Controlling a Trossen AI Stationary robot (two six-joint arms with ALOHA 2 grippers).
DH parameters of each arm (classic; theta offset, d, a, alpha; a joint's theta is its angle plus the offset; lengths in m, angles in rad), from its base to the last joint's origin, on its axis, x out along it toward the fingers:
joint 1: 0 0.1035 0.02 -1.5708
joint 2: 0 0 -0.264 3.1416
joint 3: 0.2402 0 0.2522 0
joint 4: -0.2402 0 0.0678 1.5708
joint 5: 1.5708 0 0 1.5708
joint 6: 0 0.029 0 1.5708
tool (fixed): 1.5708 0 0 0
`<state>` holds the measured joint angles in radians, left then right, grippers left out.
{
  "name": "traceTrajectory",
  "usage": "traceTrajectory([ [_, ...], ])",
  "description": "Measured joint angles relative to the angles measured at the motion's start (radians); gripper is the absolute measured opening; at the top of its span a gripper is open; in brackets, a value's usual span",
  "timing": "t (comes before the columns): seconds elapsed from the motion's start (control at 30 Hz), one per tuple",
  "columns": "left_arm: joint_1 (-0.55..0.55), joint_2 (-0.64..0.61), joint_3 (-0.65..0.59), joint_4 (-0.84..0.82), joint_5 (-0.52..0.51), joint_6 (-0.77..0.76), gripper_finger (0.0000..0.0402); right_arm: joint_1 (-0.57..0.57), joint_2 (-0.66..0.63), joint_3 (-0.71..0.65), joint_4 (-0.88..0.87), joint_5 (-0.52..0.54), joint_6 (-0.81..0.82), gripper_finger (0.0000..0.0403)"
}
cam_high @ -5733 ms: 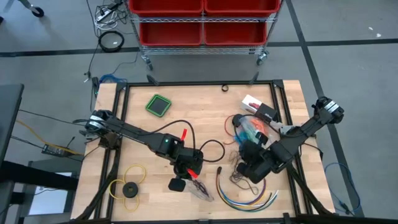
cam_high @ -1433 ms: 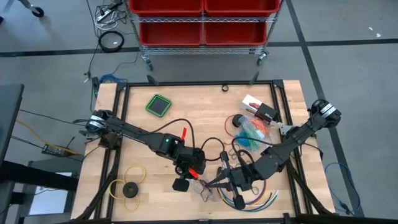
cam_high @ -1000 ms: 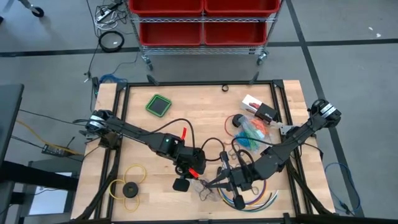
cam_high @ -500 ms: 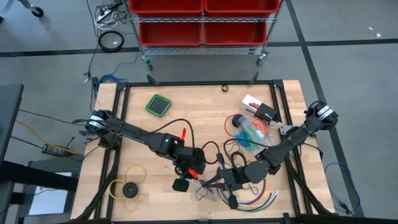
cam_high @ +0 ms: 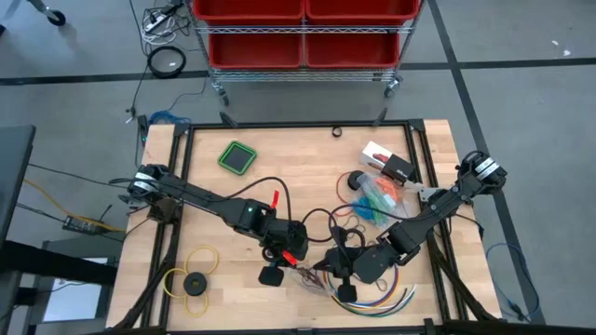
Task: Sort rubber bands
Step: Put the black rubber band into the transparent zip bag
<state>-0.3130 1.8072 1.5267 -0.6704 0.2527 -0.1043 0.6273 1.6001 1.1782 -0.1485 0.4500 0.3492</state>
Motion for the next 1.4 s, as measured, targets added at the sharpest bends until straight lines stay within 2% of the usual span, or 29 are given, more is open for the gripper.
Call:
traceTrajectory([
  [0.1,0.000,0.000,0.000,0.000,0.000,0.000,0.0001,0.004,0.000,0.000,-0.024,-0.004,0.056,0.0022],
  [0.33,0.000,0.000,0.000,-0.002,0.002,0.000,0.0001,0.026,-0.003,0.000,-0.143,-0.006,0.176,0.0100],
  [0.43,-0.001,0.000,0.000,-0.003,0.002,0.000,0.0001,0.048,-0.020,0.000,-0.215,-0.004,0.221,0.0114],
  [0.67,-0.001,0.000,0.000,-0.003,0.002,-0.001,0.0001,0.129,-0.033,-0.002,-0.465,0.074,0.397,0.0102],
  [0.8,-0.001,0.000,0.000,-0.002,0.001,-0.003,0.0001,0.159,-0.029,-0.062,-0.528,0.053,0.544,0.0097],
  [1.07,-0.001,0.000,0.000,-0.002,0.000,-0.004,0.0001,0.225,-0.029,-0.241,-0.480,-0.052,0.791,0.0095],
  [1.4,-0.001,0.000,0.000,-0.001,-0.001,-0.004,0.0001,0.317,-0.020,-0.421,-0.301,-0.167,0.982,0.0094],
])
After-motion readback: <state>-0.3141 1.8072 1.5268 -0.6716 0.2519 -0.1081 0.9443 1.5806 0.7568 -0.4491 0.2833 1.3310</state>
